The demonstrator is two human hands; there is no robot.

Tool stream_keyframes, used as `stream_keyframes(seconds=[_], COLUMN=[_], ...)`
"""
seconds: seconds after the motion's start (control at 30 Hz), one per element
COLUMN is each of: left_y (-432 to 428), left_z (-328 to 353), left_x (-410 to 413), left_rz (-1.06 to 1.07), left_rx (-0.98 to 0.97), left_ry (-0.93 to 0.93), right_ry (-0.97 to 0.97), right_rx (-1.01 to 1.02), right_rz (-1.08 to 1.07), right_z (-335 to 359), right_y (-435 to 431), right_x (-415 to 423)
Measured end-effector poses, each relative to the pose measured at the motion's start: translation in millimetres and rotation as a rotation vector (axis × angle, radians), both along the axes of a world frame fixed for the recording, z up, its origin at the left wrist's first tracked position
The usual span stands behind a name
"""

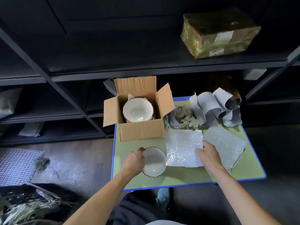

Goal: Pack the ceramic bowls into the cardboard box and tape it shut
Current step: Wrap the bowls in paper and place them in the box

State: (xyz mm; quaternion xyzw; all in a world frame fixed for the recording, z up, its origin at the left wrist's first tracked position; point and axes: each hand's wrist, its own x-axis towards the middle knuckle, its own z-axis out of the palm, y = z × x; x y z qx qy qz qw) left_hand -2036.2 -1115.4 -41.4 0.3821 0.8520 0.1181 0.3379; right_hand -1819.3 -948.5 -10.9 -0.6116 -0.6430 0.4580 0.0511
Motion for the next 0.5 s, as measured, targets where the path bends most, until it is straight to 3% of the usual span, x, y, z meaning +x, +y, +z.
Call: stream_keyframes(seconds=[0.33, 0.5], left_y=[38.3, 67.4], left_z=[47.3, 70.2], left_x=[31.9, 50.4], left_rz=[-0.099, -0.088], left_rx=[0.129, 0.228], left_ry=[-0.187, -0.285], right_ry=[0.072, 0.117], right_rx=[0.058, -0.040], right_rz=[-0.219, -0.130], right_z=[3.6, 6.1], right_y=[10.7, 11.3], right_x=[39.1, 51.2])
